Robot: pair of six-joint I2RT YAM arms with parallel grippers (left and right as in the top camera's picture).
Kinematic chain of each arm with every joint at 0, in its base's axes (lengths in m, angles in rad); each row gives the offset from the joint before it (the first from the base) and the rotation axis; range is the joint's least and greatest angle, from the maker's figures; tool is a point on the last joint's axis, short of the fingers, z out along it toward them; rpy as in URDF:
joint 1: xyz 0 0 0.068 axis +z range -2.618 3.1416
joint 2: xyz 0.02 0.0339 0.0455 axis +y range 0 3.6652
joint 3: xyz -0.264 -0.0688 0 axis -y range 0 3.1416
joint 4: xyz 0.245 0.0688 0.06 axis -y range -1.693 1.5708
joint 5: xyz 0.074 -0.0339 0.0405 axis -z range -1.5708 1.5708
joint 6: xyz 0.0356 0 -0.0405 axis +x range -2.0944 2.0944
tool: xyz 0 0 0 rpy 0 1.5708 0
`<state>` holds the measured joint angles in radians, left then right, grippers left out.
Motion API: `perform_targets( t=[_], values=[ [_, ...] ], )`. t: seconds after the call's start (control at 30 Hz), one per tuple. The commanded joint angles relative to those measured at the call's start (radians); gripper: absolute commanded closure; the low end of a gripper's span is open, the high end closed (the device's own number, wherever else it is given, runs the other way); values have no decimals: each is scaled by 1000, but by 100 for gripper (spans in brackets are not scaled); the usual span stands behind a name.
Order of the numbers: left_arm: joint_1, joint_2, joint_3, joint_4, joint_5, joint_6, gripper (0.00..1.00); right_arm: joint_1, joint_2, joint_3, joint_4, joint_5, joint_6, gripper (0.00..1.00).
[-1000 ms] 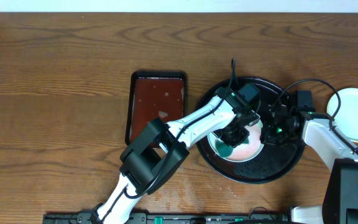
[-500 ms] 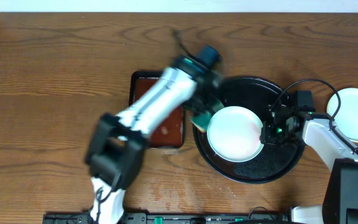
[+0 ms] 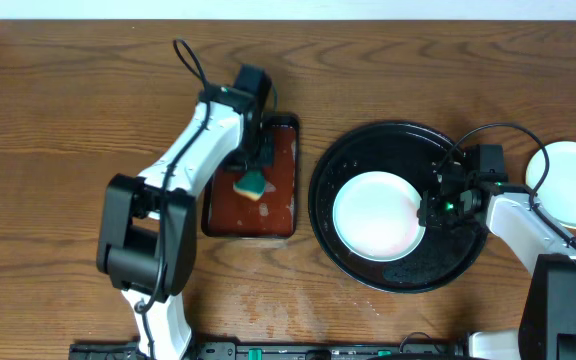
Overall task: Clean dirty plates on tray and stack at the side
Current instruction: 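Return the sponge to the red tray with the left gripper, then lift the white plate with the right gripper off the black tray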
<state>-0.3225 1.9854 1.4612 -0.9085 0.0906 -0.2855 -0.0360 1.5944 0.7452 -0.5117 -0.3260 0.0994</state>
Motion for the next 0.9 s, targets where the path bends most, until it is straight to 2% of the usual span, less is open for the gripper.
perform_targets(
  t=[0.0,0.13,0.2,0.37,0.63,0.83,0.87],
  values=[
    [-1,6,-31,5,-39,-8,91,6,-32,20,-39,-5,-3,99],
    [-1,-19,-24,-6,-39,-8,83,32,-172,47,-116,140,6,99],
    [-1,-43,-14,-20,-27,-8,72,56,-255,48,-130,208,42,99],
    [-1,-159,-6,-45,6,-8,54,158,-462,48,-131,443,64,99],
    [-1,-394,-6,-84,10,-8,40,369,-571,48,-132,800,64,99],
    [-1,-501,-6,-98,10,-8,37,583,-570,48,-132,1068,63,99],
    [-1,-510,-6,-105,10,-8,18,615,-570,48,-132,1120,55,99]
  ],
)
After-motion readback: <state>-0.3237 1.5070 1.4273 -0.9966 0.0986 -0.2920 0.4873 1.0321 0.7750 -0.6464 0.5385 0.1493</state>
